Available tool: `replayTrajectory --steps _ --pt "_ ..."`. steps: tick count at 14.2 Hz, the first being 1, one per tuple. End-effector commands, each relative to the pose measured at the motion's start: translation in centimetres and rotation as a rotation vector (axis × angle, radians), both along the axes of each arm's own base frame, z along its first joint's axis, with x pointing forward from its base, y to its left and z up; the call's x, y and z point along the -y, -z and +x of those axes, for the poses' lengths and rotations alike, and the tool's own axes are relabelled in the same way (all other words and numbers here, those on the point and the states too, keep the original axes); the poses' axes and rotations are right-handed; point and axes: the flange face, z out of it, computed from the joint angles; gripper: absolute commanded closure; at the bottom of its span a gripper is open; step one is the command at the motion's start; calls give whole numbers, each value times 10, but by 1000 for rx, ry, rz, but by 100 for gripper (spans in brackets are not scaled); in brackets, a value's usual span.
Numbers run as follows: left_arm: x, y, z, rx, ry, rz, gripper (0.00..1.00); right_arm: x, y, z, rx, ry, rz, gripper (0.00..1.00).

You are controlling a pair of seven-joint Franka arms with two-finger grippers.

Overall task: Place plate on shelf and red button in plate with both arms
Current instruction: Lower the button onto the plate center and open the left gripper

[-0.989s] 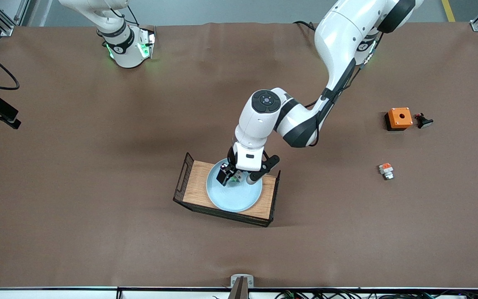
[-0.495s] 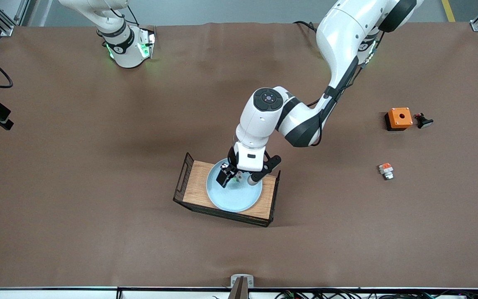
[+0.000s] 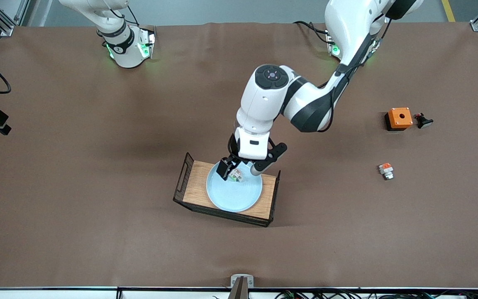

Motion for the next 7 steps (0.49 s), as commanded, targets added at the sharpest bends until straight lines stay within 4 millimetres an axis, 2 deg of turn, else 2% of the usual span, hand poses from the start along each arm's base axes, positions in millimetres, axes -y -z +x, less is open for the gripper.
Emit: replayTrajectory --steps 1,3,7 --pt "-12 -47 -13 -8 -19 12 0 2 -4 2 4 -6 -2 0" --pt "-23 -76 -17 2 -19 26 0 1 -4 2 4 -6 -2 0" --pt "-59 -117 -16 8 17 87 0 -1 -3 2 -3 -4 0 0"
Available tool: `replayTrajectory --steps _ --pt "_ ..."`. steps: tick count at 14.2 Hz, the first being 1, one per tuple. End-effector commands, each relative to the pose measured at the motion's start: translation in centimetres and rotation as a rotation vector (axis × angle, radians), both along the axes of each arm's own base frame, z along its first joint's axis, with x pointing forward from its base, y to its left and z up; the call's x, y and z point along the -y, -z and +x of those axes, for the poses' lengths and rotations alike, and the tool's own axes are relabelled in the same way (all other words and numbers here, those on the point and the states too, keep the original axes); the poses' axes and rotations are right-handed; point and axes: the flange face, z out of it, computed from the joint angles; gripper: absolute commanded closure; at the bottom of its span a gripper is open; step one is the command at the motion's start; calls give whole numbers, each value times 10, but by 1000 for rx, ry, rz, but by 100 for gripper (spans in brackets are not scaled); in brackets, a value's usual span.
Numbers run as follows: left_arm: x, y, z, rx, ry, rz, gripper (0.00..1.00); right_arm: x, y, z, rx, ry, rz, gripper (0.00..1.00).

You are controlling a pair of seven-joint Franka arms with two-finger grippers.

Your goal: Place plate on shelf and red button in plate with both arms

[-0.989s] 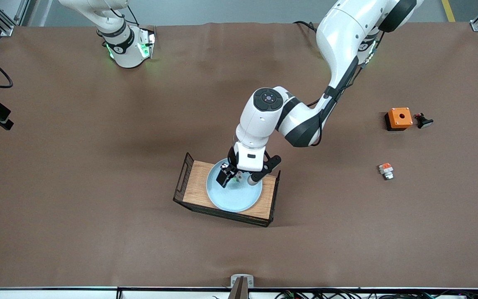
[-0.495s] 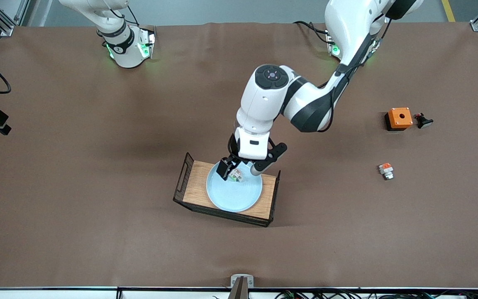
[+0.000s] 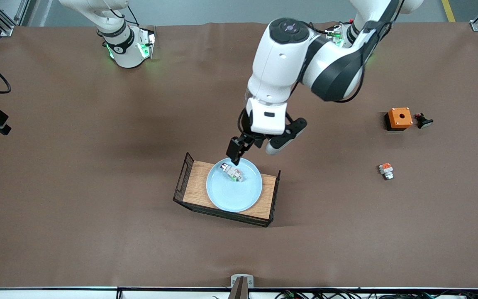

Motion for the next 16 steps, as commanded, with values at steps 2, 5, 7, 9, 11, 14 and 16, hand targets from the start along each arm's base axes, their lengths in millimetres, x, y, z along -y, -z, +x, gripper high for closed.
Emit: replayTrajectory --steps 2,5,7,9,11,14,16 --pt "-42 -36 -3 -24 17 66 0 -4 -3 1 -3 2 38 0" --pt "-102 -72 1 -96 66 94 0 -4 3 -6 -68 -17 59 0" --pt "-149 -89 6 -141 103 121 0 -11 8 -14 -132 -27 68 0" --pt "-187 -88 15 -184 133 165 0 -13 11 -17 -168 -30 70 0" --pt "-223 -87 23 -218 170 198 0 -14 11 -17 -169 -33 72 0" --pt "-271 -99 23 -244 237 235 0 -14 11 -18 -172 -32 72 0" --pt "-294 -100 21 -282 280 253 0 -15 11 -17 -169 -35 72 0"
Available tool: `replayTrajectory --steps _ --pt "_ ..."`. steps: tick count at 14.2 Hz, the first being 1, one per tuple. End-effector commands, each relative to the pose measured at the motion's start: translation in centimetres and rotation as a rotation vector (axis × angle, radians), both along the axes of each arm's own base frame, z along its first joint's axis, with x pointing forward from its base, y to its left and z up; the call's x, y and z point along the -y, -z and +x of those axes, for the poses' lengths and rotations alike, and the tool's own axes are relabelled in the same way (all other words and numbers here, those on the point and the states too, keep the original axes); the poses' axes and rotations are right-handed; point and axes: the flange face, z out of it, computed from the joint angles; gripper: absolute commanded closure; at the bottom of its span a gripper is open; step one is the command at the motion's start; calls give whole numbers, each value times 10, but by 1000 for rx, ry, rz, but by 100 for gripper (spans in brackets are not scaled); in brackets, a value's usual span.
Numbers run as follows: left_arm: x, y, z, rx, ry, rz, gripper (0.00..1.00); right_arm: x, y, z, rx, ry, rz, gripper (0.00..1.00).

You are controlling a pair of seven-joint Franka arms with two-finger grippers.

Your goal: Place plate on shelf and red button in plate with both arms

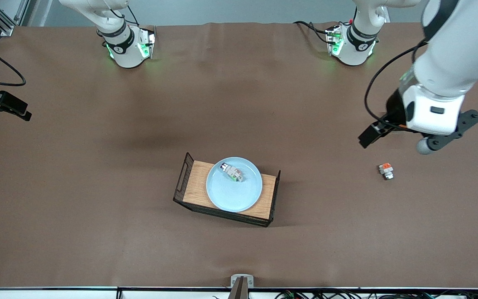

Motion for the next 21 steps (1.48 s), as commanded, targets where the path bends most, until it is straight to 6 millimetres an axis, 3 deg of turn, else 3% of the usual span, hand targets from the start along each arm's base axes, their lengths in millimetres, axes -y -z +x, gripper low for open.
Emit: replayTrajectory --steps 1,9,11,17,21 --pt "-23 -11 -15 -39 71 9 0 -3 -5 -1 1 -18 16 0" --pt "-83 0 -6 -97 240 17 0 -6 -7 -1 2 -26 16 0" --pt "-88 2 -4 -102 316 13 0 -6 -7 -1 2 -24 16 0" --pt "-161 0 -1 -99 469 -90 0 -8 -6 -1 0 -27 16 0" --pt "-164 15 7 -119 446 -97 0 -9 -6 -2 -9 -27 16 0"
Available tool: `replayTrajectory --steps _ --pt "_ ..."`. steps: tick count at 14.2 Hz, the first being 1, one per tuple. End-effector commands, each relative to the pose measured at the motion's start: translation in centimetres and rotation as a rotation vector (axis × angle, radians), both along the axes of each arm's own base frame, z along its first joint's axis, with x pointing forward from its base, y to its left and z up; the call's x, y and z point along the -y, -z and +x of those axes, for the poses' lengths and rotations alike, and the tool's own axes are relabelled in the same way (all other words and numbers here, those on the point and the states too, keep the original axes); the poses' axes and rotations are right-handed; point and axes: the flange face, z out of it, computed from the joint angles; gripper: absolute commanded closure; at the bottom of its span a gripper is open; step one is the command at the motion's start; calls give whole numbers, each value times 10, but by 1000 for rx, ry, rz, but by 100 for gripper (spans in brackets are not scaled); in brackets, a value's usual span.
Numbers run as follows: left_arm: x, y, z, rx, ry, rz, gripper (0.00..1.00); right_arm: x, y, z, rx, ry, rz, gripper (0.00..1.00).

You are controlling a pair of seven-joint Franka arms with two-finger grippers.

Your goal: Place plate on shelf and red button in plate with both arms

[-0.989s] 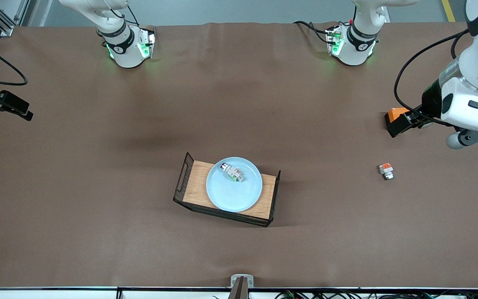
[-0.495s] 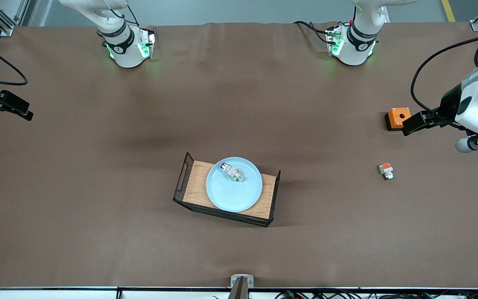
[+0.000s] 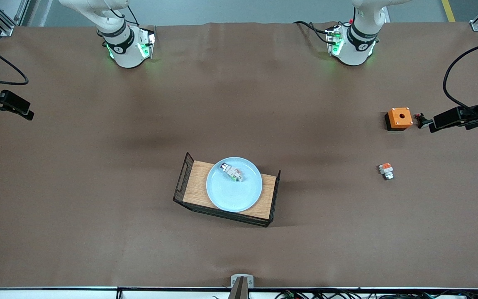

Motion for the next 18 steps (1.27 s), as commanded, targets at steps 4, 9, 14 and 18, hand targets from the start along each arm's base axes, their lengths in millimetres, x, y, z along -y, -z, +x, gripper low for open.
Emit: replayTrajectory --steps 4,9,14,18 --pt "7 6 4 0 -13 -35 0 -2 -5 -2 -4 -8 14 0" --pt "-8 -10 -3 31 -34 -14 0 -1 -5 -2 -4 -8 14 0" --pt "-20 -37 -20 64 -10 15 0 0 -4 -2 -5 -7 14 0" --pt "-8 -43 -32 8 7 -17 0 1 -5 -2 -2 -5 14 0"
